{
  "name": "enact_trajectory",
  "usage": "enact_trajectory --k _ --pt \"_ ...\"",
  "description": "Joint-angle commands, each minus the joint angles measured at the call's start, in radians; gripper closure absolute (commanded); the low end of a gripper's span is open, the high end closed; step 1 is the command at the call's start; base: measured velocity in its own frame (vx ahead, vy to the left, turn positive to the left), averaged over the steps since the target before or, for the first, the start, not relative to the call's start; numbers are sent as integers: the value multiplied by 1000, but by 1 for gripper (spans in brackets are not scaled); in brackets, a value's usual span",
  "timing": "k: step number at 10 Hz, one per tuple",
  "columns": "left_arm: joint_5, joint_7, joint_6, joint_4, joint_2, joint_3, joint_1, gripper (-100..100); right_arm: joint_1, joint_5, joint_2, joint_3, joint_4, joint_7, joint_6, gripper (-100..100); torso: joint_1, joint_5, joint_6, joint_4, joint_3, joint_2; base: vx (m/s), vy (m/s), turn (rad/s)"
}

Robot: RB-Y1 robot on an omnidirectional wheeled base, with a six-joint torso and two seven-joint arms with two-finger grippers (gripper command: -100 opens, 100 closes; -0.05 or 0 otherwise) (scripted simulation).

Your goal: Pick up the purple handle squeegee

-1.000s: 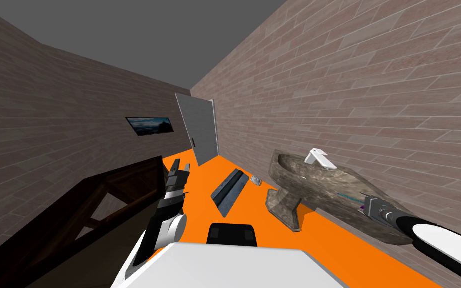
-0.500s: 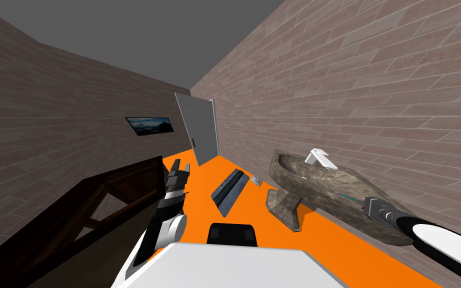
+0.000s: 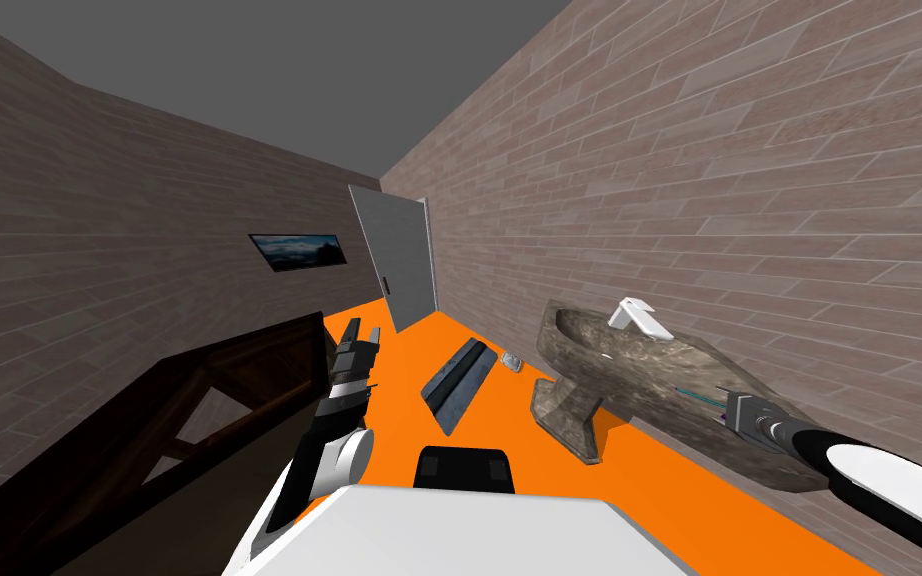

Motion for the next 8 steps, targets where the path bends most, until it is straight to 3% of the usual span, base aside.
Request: enact_trajectory --k 1,8 --pt "0 0 0 0 0 0 0 0 0 -9 -10 -5 -6 1 -43 -100 0 0 0 0 0 0 23 -52 -7" --pt "0 0 0 0 0 0 0 0 22 -50 -85 -7 -57 -53 -226 -100 -1 -1 0 0 0 0 22 -53 -10"
